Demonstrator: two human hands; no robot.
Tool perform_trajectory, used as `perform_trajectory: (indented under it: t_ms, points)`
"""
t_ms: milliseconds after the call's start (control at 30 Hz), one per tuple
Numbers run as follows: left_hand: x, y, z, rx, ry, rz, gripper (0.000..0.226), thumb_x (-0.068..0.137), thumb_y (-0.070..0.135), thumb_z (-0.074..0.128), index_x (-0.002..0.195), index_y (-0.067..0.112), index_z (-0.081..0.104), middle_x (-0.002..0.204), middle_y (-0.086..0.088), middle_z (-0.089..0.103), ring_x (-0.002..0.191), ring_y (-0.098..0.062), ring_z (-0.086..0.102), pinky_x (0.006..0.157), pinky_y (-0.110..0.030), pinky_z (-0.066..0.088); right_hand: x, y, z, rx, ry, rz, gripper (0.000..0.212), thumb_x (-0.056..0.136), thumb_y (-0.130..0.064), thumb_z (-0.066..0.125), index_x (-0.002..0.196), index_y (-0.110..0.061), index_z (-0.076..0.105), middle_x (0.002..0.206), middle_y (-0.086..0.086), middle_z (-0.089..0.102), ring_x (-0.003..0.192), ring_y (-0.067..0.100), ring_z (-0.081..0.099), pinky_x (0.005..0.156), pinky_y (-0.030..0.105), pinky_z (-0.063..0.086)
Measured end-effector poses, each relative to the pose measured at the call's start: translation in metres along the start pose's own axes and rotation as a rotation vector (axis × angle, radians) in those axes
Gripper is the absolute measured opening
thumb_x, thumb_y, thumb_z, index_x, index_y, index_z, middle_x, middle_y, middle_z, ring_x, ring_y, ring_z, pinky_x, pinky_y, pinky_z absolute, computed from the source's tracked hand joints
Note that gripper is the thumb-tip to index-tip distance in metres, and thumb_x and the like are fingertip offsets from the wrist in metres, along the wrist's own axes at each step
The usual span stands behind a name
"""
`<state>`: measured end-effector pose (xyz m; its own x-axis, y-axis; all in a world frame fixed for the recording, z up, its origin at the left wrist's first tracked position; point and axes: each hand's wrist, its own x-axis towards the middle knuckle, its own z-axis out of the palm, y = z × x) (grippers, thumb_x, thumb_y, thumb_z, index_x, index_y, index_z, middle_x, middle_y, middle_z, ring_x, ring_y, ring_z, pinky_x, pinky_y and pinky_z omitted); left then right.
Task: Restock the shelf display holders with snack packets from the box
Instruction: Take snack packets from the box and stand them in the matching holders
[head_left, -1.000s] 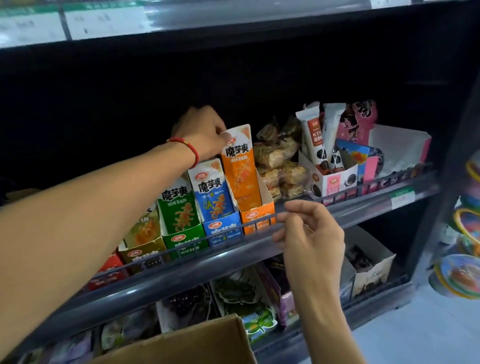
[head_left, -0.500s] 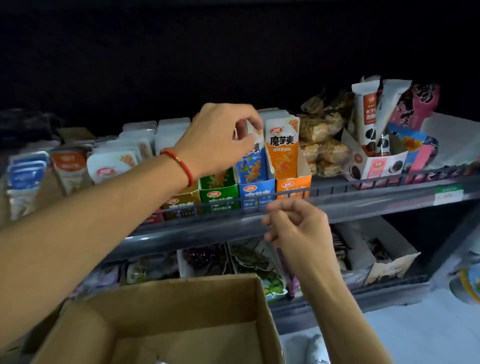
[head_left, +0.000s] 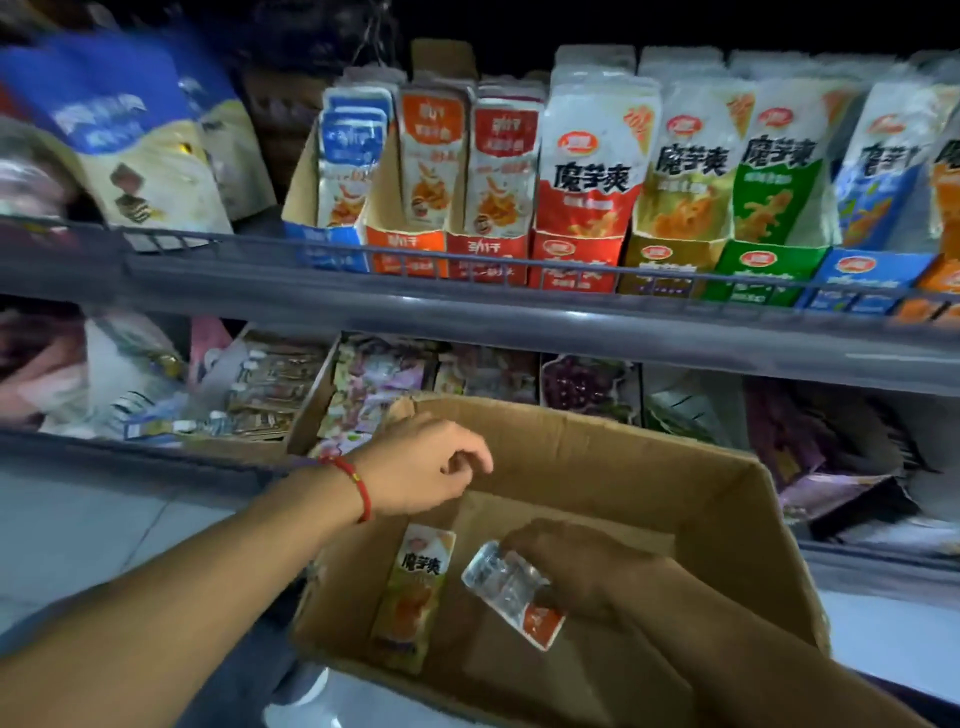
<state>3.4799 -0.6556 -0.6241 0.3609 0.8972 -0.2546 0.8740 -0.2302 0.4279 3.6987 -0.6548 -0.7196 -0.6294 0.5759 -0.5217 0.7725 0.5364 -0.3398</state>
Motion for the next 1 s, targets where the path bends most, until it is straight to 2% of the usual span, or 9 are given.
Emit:
perform_trajectory:
  t_ms: [133, 233, 333, 467, 567, 700, 800, 867, 1000]
  points:
    - [0.006, -0.014, -0.007, -0.083, -0.074, 0.039, 0.026, 0.100, 0.028, 0.056, 0.123, 0.033, 0.068, 0.105, 0.013, 0.068, 0.094, -0.004, 0.065, 0.087, -0.029, 0.056, 0.042, 0.007, 0.033, -0.098, -0.004, -0.051, 0.078, 0.086, -0.029, 0.077, 0.153, -0.035, 0.036, 0.160, -0.004, 0.033, 0.140, 0.026, 0.040, 0.113, 0.040, 0.040]
    - [0.007, -0.031, -0.021, -0.181, -0.022, 0.026, 0.024, 0.100, 0.025, 0.058, 0.120, 0.031, 0.070, 0.101, 0.012, 0.067, 0.092, -0.005, 0.065, 0.086, -0.028, 0.057, 0.069, 0.006, 0.055, -0.169, 0.036, -0.081, 0.086, 0.075, -0.024, 0.083, 0.148, -0.029, 0.039, 0.150, 0.003, 0.038, 0.130, 0.027, 0.040, 0.106, 0.039, 0.041]
    - [0.006, -0.048, -0.028, -0.349, 0.026, 0.000, 0.023, 0.096, 0.024, 0.063, 0.114, 0.036, 0.072, 0.095, 0.010, 0.069, 0.085, -0.004, 0.065, 0.081, -0.027, 0.057, 0.084, 0.014, 0.064, 0.060, 0.096, -0.022, 0.070, 0.069, -0.014, 0.085, 0.131, -0.023, 0.053, 0.134, 0.004, 0.050, 0.122, 0.025, 0.050, 0.102, 0.034, 0.044]
    - [0.002, -0.056, -0.030, -0.445, 0.047, 0.015, 0.024, 0.091, 0.021, 0.071, 0.110, 0.037, 0.073, 0.098, 0.008, 0.073, 0.091, -0.008, 0.069, 0.088, -0.035, 0.061, 0.088, 0.011, 0.039, 0.524, 0.112, 0.042, 0.020, 0.081, -0.018, 0.082, 0.096, -0.013, 0.069, 0.101, 0.004, 0.070, 0.093, 0.018, 0.065, 0.084, 0.037, 0.055]
    - [0.001, -0.055, -0.034, -0.465, 0.062, 0.002, 0.027, 0.090, 0.016, 0.073, 0.112, 0.032, 0.073, 0.100, 0.007, 0.073, 0.092, -0.010, 0.070, 0.089, -0.037, 0.060, 0.095, -0.011, 0.028, 0.852, 0.086, 0.123, 0.045, 0.079, -0.037, 0.082, 0.103, -0.001, 0.070, 0.100, 0.014, 0.075, 0.087, 0.023, 0.071, 0.079, 0.043, 0.058]
    - [0.000, -0.049, -0.036, -0.449, 0.036, -0.019, 0.027, 0.090, 0.019, 0.072, 0.114, 0.032, 0.071, 0.100, 0.010, 0.071, 0.092, -0.007, 0.068, 0.090, -0.034, 0.060, 0.109, -0.050, 0.040, 0.298, 0.126, 0.123, 0.046, 0.082, -0.040, 0.080, 0.120, -0.018, 0.066, 0.131, 0.004, 0.053, 0.120, 0.024, 0.049, 0.100, 0.040, 0.049]
    - [0.000, -0.045, -0.037, -0.426, 0.013, -0.024, 0.026, 0.093, 0.020, 0.069, 0.117, 0.030, 0.070, 0.101, 0.010, 0.070, 0.094, -0.006, 0.067, 0.090, -0.030, 0.059, 0.112, -0.065, 0.045, 0.103, 0.124, 0.082, 0.051, 0.086, -0.035, 0.077, 0.130, -0.019, 0.058, 0.137, 0.007, 0.046, 0.125, 0.030, 0.041, 0.106, 0.038, 0.040]
    - [0.000, -0.041, -0.038, -0.399, 0.002, -0.036, 0.026, 0.094, 0.021, 0.069, 0.119, 0.029, 0.069, 0.101, 0.011, 0.069, 0.092, -0.003, 0.065, 0.086, -0.024, 0.057, 0.112, -0.061, 0.044, 0.135, 0.125, 0.114, 0.048, 0.084, -0.032, 0.078, 0.125, -0.020, 0.056, 0.132, 0.009, 0.050, 0.122, 0.031, 0.045, 0.102, 0.036, 0.041]
    - [0.001, -0.035, -0.037, -0.322, -0.020, -0.040, 0.028, 0.094, 0.023, 0.068, 0.121, 0.029, 0.068, 0.102, 0.013, 0.067, 0.090, -0.001, 0.064, 0.080, -0.019, 0.054, 0.093, -0.040, 0.030, 0.513, 0.097, 0.117, 0.036, 0.085, -0.021, 0.078, 0.115, -0.021, 0.058, 0.116, 0.001, 0.064, 0.104, 0.018, 0.063, 0.088, 0.038, 0.057]
